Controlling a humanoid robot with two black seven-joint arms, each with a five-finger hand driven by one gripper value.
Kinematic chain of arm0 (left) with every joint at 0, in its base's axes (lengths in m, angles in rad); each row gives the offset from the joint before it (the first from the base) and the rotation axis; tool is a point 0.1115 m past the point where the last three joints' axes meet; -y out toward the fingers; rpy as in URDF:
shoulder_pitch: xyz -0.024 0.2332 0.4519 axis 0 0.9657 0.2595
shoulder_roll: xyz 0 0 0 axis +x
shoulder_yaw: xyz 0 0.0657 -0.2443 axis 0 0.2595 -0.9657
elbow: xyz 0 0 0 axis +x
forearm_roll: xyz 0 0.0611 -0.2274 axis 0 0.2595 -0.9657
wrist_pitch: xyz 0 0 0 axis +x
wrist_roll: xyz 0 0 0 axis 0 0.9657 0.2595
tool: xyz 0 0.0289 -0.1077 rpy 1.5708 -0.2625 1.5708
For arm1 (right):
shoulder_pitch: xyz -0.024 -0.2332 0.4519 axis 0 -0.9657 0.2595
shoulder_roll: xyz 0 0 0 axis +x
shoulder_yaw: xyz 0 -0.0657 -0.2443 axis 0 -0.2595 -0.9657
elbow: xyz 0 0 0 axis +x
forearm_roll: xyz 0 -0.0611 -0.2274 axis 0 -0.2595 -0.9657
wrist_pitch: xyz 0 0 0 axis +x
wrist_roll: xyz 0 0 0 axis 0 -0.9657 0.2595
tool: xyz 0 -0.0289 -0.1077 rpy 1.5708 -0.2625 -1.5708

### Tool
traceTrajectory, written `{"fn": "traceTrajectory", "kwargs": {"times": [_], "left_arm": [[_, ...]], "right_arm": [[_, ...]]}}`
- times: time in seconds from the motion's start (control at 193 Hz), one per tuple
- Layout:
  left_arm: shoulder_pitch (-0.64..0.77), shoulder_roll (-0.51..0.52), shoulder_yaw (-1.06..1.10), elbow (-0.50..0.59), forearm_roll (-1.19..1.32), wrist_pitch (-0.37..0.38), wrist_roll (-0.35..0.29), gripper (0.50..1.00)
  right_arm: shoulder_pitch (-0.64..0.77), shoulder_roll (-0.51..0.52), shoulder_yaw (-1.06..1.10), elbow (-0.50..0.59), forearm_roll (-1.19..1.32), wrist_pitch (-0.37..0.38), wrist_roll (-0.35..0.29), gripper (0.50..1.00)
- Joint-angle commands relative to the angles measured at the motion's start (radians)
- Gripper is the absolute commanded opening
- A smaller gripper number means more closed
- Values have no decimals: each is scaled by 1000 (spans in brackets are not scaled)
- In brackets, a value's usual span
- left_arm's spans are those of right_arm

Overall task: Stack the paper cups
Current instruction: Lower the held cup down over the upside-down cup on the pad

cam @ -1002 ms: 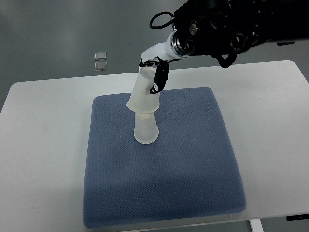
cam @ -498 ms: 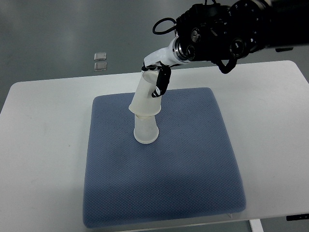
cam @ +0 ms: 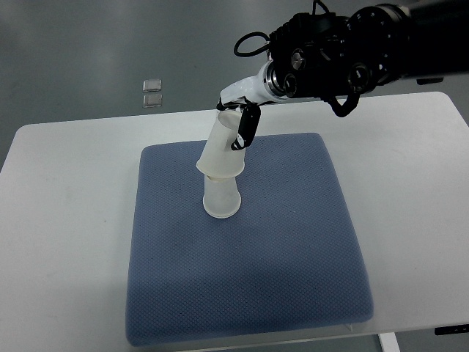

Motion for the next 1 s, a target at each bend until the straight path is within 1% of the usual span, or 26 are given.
{"fn": "traceTrajectory", "kwargs": {"times": [0.0, 0.27, 0.836, 0.856, 0.997], "left_arm": [[0, 0, 0, 0, 0, 0, 0, 1000], [0, 0, 0, 0, 0, 0, 0, 1000], [0, 0, 0, -1, 0, 0, 0, 1000], [0, 0, 2, -1, 0, 0, 0, 1000], [0, 0, 2, -1, 0, 0, 0, 1000]], "right_arm": [[-8, 0, 1, 0, 5, -7, 0, 672], [-19, 0, 4, 0, 5, -10, 2, 697], [-48, 0, 7, -2, 5, -31, 2, 709], [-49, 0, 7, -2, 3, -31, 2, 723], [-57, 0, 7, -3, 3, -33, 2, 725]]}}
